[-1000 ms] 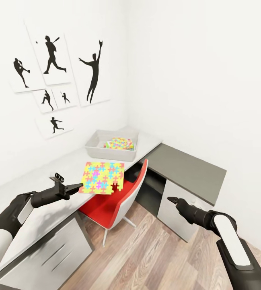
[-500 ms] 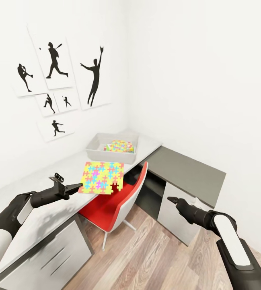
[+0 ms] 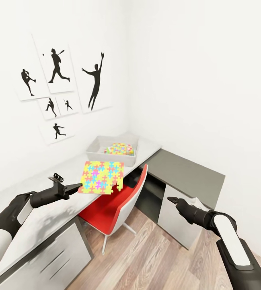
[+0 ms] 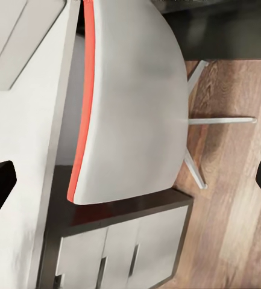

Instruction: Put all the toys in the child's room - the three board games (two on the bed and one on the table), the two jigsaw puzzles on the table, and the tennis ball on the table - inside the toy box on the table in the child's room.

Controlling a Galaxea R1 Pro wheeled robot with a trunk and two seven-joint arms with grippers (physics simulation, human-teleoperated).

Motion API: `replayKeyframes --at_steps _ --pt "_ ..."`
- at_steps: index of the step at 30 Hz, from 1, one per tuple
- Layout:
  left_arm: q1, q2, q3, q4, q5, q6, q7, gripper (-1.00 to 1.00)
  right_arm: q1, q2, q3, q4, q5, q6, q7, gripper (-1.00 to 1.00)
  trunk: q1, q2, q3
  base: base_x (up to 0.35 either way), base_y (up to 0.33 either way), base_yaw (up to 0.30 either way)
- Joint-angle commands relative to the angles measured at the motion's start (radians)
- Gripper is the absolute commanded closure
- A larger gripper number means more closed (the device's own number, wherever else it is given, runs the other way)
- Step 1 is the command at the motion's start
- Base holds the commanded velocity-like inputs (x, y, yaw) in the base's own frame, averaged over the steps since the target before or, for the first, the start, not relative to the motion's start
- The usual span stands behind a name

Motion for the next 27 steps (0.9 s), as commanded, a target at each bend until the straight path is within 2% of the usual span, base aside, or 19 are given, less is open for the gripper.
replayKeyframes --at_steps 1,11,27 --pt "-0.001 0.001 -0.003 0.000 0.002 0.010 -0.004 1.00 -0.001 0.000 -0.001 -0.001 -0.010 0.002 -0.010 -1.00 0.001 -0.002 0.000 0.000 0.000 0.000" --pt "-0.001 0.002 -0.003 0.000 0.001 0.010 -0.004 1.00 -0.001 0.000 0.000 -0.001 -0.007 0.003 -0.010 -1.00 0.001 -0.002 0.016 0.011 0.000 0.000" --pt "0.005 0.004 -0.003 0.002 0.003 -0.002 -0.004 1.00 -0.001 0.000 0.000 0.002 -0.003 0.002 0.011 -1.00 0.001 -0.002 0.039 0.175 0.000 0.000"
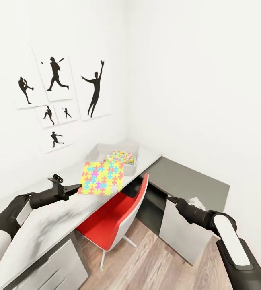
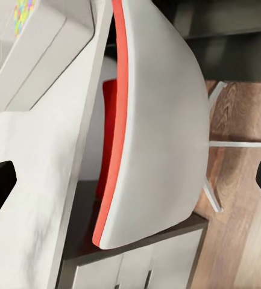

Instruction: Put all the toys in the child's room - the three board games (two on the bed and one on the table), the two jigsaw puzzles on the table, and the tennis ball on the table - inside the toy box on the table in the child's room.

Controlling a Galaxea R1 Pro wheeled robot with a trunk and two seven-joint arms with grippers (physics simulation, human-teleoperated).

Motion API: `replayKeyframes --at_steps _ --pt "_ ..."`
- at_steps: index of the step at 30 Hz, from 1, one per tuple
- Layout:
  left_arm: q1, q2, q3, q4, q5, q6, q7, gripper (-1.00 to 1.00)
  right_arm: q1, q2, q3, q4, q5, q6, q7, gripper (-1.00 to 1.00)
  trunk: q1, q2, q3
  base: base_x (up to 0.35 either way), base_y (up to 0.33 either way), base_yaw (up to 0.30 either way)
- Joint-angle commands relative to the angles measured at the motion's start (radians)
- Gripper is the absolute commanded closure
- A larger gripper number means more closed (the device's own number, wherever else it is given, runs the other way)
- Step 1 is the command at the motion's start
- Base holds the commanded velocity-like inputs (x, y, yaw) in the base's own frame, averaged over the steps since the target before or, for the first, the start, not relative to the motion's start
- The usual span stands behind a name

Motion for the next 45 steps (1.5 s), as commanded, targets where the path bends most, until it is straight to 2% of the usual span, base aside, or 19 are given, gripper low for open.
replayKeyframes --at_steps 1,27,30,33,35,39,42,44,45 --pt "-0.001 0.001 -0.003 0.000 0.003 0.010 -0.004 1.00 -0.001 0.000 -0.001 -0.001 -0.010 0.002 -0.010 -1.00 0.001 -0.002 -0.002 0.124 0.000 0.000" --pt "-0.001 0.001 -0.002 0.000 0.003 0.009 -0.004 1.00 0.000 -0.001 -0.002 0.010 -0.009 0.004 0.026 -1.00 0.001 -0.002 -0.002 0.008 0.000 0.000" --pt "-0.001 0.001 -0.002 0.000 0.003 0.008 -0.004 1.00 0.000 -0.007 -0.003 0.011 -0.008 0.004 0.074 -1.00 0.001 -0.002 -0.002 0.000 0.000 0.000" --pt "-0.001 0.002 -0.002 0.000 0.002 0.009 -0.004 1.00 0.002 -0.013 -0.007 0.011 -0.007 0.005 0.172 -1.00 0.001 -0.002 -0.002 0.000 0.000 0.000" --pt "-0.001 0.013 -0.002 0.000 0.003 0.008 -0.004 1.00 0.007 -0.014 -0.008 0.013 -0.007 0.006 0.224 -1.00 0.001 -0.002 -0.002 0.000 0.000 0.000" --pt "0.000 0.029 -0.002 0.000 0.004 0.008 -0.004 1.00 0.012 -0.024 -0.022 -0.001 -0.015 0.030 0.281 -1.00 0.001 -0.002 -0.002 0.000 0.000 0.000" --pt "0.001 0.032 -0.002 0.000 0.005 0.008 -0.004 1.00 0.012 -0.060 -0.071 -0.011 -0.028 0.107 0.378 -1.00 0.001 -0.002 -0.002 0.000 0.000 0.000" --pt "0.001 0.033 -0.003 0.000 0.006 0.008 -0.004 1.00 0.012 -0.070 -0.107 -0.016 -0.036 0.148 0.461 -1.00 0.001 -0.002 -0.002 0.000 0.000 0.000" --pt "0.001 0.032 -0.003 0.000 0.006 0.008 -0.004 1.00 0.013 -0.074 -0.131 -0.024 -0.040 0.175 0.524 -1.00 0.001 -0.002 -0.002 0.000 0.000 0.000"
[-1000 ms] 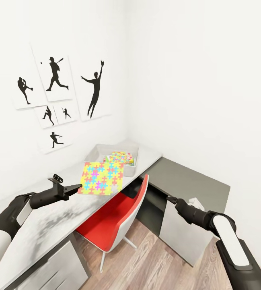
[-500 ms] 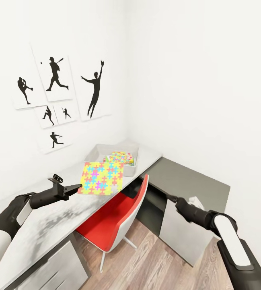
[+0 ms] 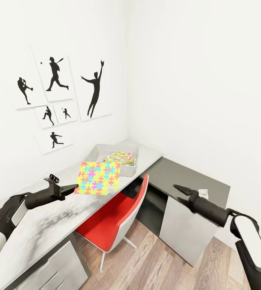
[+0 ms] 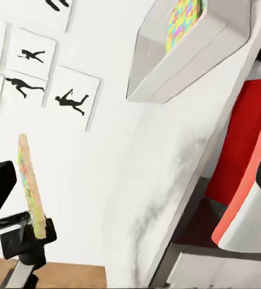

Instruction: Put all the toys in the child's room - the three board games (two on the bed and one on the table), the two jigsaw puzzles on the table, and the tennis ball on the table - inside the toy box on the table in the child's room.

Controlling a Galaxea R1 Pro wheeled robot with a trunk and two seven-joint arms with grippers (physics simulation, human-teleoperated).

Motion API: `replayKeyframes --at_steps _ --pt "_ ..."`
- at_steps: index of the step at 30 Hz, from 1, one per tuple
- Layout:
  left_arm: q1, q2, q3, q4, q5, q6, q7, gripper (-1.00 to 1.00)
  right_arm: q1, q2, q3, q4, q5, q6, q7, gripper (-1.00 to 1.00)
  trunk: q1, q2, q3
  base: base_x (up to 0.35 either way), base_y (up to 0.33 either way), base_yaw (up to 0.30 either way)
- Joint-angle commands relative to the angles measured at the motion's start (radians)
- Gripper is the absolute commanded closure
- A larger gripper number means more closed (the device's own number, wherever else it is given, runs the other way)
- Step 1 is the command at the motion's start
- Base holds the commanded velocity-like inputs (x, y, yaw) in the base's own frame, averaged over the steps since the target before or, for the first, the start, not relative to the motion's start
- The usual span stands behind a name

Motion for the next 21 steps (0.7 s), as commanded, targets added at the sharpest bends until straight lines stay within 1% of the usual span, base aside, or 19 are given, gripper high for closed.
replayKeyframes --at_steps 1,2,4,6,8,9,11,13,14,16,17,19,21 --pt "-0.001 0.001 -0.004 0.000 0.003 0.009 -0.004 1.00 -0.001 -0.003 -0.022 -0.016 0.010 0.036 0.074 -1.00 0.001 -0.002 -0.002 0.000 0.000 0.000" --pt "-0.001 0.001 -0.004 0.000 0.004 0.006 -0.004 1.00 0.000 -0.006 -0.036 -0.036 0.010 0.060 0.127 -1.00 0.001 -0.002 -0.002 0.000 0.000 0.000" --pt "-0.001 0.000 -0.004 0.000 0.006 0.002 -0.004 1.00 0.005 -0.010 -0.052 -0.064 0.009 0.082 0.194 -1.00 0.001 -0.002 -0.002 0.000 0.000 0.000" --pt "-0.001 0.001 -0.004 0.001 0.007 0.000 -0.004 1.00 0.027 -0.016 -0.064 -0.079 0.007 0.082 0.225 -1.00 0.001 -0.002 -0.002 0.000 0.000 0.000" --pt "-0.001 0.002 -0.004 0.002 0.007 -0.001 -0.004 1.00 0.057 -0.030 -0.085 -0.094 -0.001 0.082 0.248 -1.00 0.001 -0.002 -0.002 0.000 0.000 0.000" --pt "-0.001 0.002 -0.003 0.002 0.008 -0.001 -0.004 1.00 0.076 -0.038 -0.098 -0.101 -0.013 0.082 0.271 -1.00 0.001 -0.002 -0.002 0.000 0.000 0.000" --pt "-0.001 0.002 -0.003 0.002 0.009 -0.001 -0.004 1.00 0.122 -0.056 -0.131 -0.109 -0.048 0.082 0.351 -1.00 0.001 -0.002 -0.002 0.000 0.000 0.000" --pt "-0.001 0.001 -0.003 0.002 0.010 -0.001 -0.004 1.00 0.166 -0.075 -0.183 -0.113 -0.072 0.082 0.437 -1.00 0.001 -0.002 -0.002 0.000 0.000 0.000" --pt "-0.001 0.001 -0.003 0.002 0.011 -0.001 -0.004 1.00 0.176 -0.078 -0.197 -0.113 -0.075 0.082 0.454 -1.00 0.001 -0.002 -0.002 0.000 0.000 0.000" --pt "-0.001 0.001 -0.001 0.001 0.011 -0.002 -0.004 1.00 0.209 -0.085 -0.243 -0.114 -0.083 0.082 0.499 -1.00 0.001 -0.002 -0.002 0.000 0.000 0.000" --pt "-0.001 0.001 0.000 0.001 0.011 -0.002 -0.004 1.00 0.218 -0.087 -0.259 -0.115 -0.085 0.082 0.511 -1.00 0.001 -0.002 -0.002 0.000 0.000 0.000" --pt "-0.001 0.000 0.003 0.000 0.011 -0.001 -0.004 1.00 0.228 -0.089 -0.277 -0.115 -0.087 0.082 0.524 -1.00 0.001 -0.002 -0.002 0.000 0.000 0.000" --pt "-0.001 -0.002 0.004 0.000 0.009 0.001 -0.004 1.00 0.232 -0.089 -0.283 -0.115 -0.088 0.082 0.528 -1.00 0.001 -0.002 -0.002 0.000 0.000 0.000"
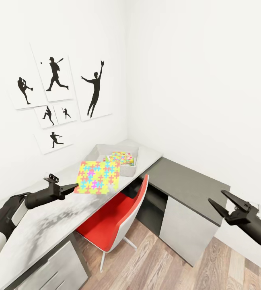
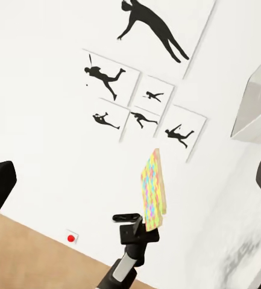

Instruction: Put all the toys in the child's room - the three board games (two on the bed and one on the table), the two jigsaw puzzles on the table, and the tennis ball on the table - inside the toy box on the table in the child's room.

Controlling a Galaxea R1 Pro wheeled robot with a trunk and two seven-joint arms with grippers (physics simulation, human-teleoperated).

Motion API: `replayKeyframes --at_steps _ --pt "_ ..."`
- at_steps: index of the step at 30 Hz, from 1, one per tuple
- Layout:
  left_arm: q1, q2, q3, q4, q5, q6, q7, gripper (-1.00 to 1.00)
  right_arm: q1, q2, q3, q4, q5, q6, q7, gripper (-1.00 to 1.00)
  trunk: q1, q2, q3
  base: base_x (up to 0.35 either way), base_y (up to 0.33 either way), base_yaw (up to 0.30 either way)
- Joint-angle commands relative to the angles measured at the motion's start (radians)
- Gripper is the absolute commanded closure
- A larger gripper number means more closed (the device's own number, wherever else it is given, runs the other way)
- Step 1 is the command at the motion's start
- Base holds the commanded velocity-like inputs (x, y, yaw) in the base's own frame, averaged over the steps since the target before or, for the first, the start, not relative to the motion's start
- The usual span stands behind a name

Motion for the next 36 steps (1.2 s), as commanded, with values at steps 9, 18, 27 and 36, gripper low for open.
replayKeyframes --at_steps 9,18,27,36 --pt "-0.040 -0.003 -0.001 -0.084 0.001 0.031 -0.004 1.00 0.003 0.009 -0.006 0.000 0.010 0.005 0.003 -1.00 0.001 -0.002 -0.002 0.157 0.000 0.000" --pt "-0.065 -0.003 0.001 -0.117 -0.004 0.129 -0.004 1.00 0.003 0.011 -0.001 0.000 0.011 0.005 0.002 -1.00 0.001 -0.002 -0.002 0.015 0.000 0.000" --pt "-0.381 -0.106 0.001 0.048 0.000 0.187 0.355 1.00 0.003 0.011 0.002 0.000 0.012 0.005 -0.001 -1.00 0.001 -0.002 -0.002 0.000 0.000 0.000" --pt "-0.552 -0.277 0.001 0.272 0.004 0.181 0.756 1.00 0.003 0.014 0.006 0.000 0.013 0.005 -0.064 -1.00 0.001 -0.002 -0.002 0.000 0.000 0.000"
